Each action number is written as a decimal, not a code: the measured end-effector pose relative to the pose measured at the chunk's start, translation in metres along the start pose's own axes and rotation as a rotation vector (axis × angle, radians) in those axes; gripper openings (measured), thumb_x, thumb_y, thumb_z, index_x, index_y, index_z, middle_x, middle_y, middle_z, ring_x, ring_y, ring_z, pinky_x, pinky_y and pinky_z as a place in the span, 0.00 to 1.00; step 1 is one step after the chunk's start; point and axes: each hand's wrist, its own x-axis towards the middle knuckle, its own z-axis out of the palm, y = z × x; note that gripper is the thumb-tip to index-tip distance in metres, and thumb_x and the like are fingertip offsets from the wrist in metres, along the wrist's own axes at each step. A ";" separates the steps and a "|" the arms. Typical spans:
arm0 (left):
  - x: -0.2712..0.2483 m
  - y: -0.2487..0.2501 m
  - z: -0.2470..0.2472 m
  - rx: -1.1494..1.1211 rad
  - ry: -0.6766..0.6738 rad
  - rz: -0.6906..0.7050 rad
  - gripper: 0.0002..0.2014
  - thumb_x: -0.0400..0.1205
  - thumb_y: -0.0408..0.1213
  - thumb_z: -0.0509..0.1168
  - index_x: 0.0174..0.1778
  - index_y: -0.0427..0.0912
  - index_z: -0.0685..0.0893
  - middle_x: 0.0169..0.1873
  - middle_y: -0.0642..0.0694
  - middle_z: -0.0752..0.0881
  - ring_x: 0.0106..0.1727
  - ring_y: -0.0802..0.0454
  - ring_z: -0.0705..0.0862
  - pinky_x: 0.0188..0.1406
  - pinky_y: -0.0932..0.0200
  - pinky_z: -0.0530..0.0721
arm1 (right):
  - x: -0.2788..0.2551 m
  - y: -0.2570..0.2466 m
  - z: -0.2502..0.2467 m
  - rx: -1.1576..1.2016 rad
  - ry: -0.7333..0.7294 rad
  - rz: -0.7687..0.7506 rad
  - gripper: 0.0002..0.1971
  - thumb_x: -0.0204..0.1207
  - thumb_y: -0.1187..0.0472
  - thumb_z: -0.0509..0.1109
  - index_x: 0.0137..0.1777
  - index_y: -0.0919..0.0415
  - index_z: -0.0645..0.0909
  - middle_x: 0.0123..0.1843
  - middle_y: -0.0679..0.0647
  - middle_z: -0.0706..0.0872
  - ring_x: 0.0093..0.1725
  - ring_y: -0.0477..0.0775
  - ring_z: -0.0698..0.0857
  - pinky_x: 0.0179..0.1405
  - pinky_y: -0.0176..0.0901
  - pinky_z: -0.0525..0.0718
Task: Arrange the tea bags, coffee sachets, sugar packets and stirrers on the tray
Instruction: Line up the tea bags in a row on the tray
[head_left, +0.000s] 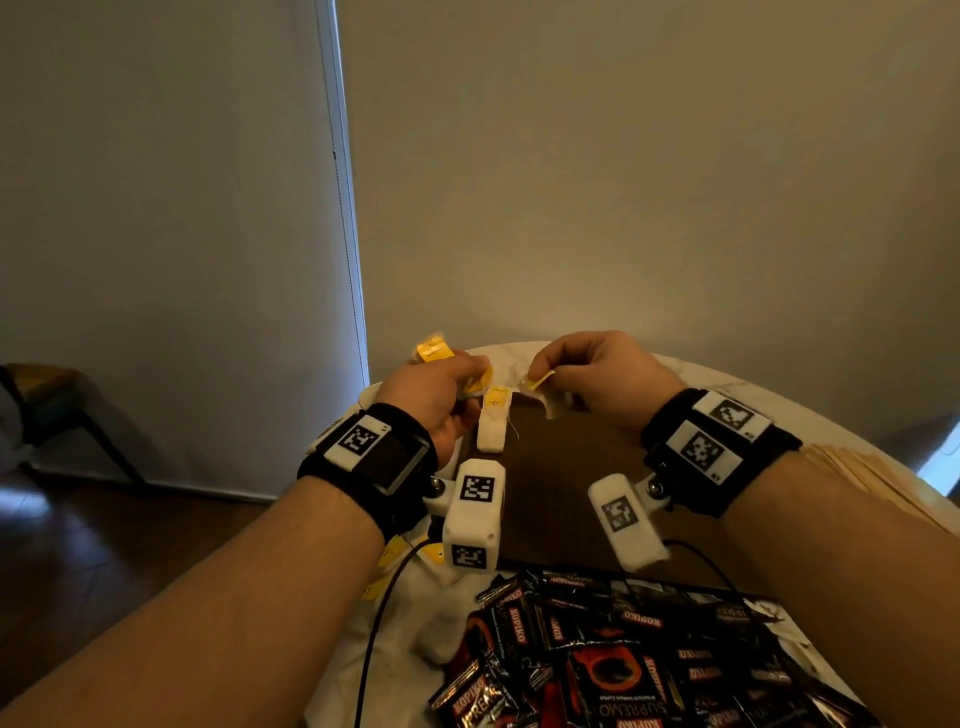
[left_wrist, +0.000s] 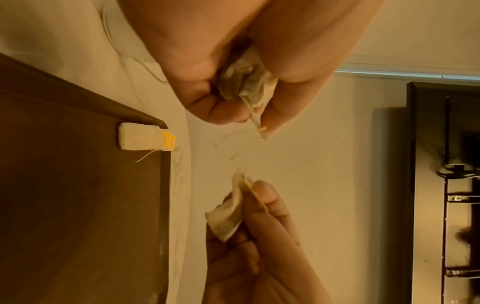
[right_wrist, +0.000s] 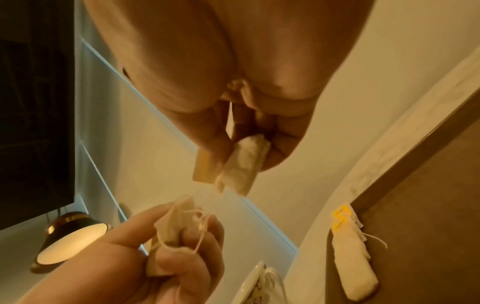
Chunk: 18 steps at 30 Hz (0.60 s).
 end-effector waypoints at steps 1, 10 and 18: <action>0.000 0.001 0.000 -0.004 0.002 0.002 0.06 0.84 0.27 0.71 0.44 0.41 0.82 0.41 0.43 0.83 0.36 0.50 0.80 0.29 0.63 0.78 | 0.000 -0.001 -0.002 0.023 -0.002 0.038 0.14 0.80 0.74 0.69 0.44 0.56 0.92 0.50 0.57 0.93 0.48 0.62 0.92 0.54 0.55 0.93; 0.017 0.037 -0.026 -0.129 0.182 0.177 0.08 0.75 0.34 0.78 0.42 0.48 0.85 0.39 0.47 0.83 0.26 0.55 0.76 0.20 0.63 0.73 | 0.006 0.005 -0.018 -0.077 0.174 -0.011 0.09 0.81 0.63 0.75 0.48 0.47 0.92 0.51 0.47 0.92 0.50 0.49 0.89 0.48 0.44 0.89; 0.019 0.035 -0.030 0.166 0.095 0.232 0.07 0.77 0.39 0.79 0.39 0.51 0.87 0.35 0.50 0.84 0.27 0.55 0.76 0.23 0.62 0.75 | 0.015 0.004 -0.010 0.143 0.101 -0.097 0.11 0.78 0.70 0.77 0.55 0.55 0.89 0.48 0.58 0.94 0.53 0.58 0.93 0.61 0.57 0.91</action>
